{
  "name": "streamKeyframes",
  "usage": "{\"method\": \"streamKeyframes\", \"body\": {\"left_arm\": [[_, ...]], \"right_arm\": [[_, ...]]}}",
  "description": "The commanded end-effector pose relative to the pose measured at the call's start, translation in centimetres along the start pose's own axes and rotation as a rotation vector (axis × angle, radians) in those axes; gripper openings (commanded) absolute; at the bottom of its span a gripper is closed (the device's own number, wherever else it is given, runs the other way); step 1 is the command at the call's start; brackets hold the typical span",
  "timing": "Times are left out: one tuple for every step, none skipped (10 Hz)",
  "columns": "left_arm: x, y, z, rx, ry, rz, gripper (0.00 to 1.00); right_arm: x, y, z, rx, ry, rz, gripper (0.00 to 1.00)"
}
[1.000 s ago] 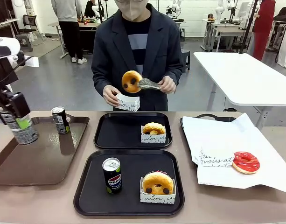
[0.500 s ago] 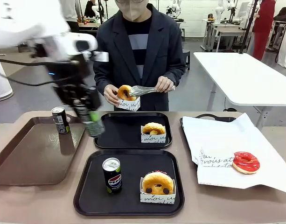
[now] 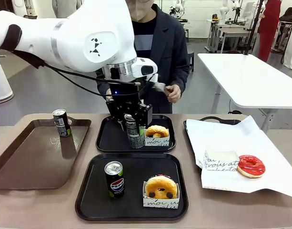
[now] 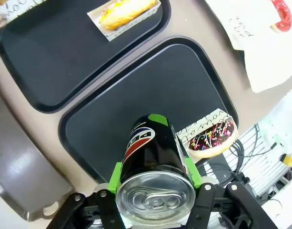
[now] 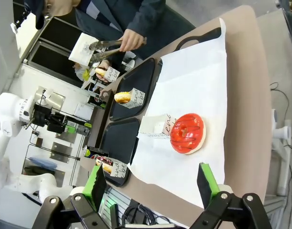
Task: Set up donuts and drinks on trays.
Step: Pick up one Pepsi coke from the Handle tray and place it on the Flat Tray without a Pepsi coke.
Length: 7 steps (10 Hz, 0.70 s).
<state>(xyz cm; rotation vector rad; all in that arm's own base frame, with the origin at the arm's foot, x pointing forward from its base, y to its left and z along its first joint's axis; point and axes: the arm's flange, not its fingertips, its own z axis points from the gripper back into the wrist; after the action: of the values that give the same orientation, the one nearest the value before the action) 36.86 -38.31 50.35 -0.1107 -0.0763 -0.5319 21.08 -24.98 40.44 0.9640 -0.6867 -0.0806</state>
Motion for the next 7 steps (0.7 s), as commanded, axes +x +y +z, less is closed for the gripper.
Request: {"method": "streamKeyframes", "body": {"left_arm": [[-0.3,0.6,-0.2,-0.034,0.011,0.01,0.59],[-0.3,0.6,-0.2,-0.034,0.011,0.01,0.59],[-0.3,0.6,-0.2,-0.034,0.011,0.01,0.59],[0.0,0.2,-0.2,-0.004,0.007,0.005,0.59],[-0.2,1.4,0.0,0.01,-0.019,0.013,0.59],[1.0,3.1,0.3,0.025,-0.04,0.028,0.59],[2.1,4.8,-0.5,0.024,-0.041,0.046,0.59]], "right_arm": [[0.2,-0.2,-0.2,0.024,-0.029,0.016,1.0],[0.2,-0.2,-0.2,0.024,-0.029,0.016,1.0],[0.2,-0.2,-0.2,0.024,-0.029,0.016,1.0],[0.2,-0.2,-0.2,0.024,-0.029,0.016,1.0],[0.2,-0.2,-0.2,0.024,-0.029,0.016,1.0],[0.2,-0.2,-0.2,0.024,-0.029,0.016,1.0],[0.2,-0.2,-0.2,0.024,-0.029,0.016,1.0]]}}
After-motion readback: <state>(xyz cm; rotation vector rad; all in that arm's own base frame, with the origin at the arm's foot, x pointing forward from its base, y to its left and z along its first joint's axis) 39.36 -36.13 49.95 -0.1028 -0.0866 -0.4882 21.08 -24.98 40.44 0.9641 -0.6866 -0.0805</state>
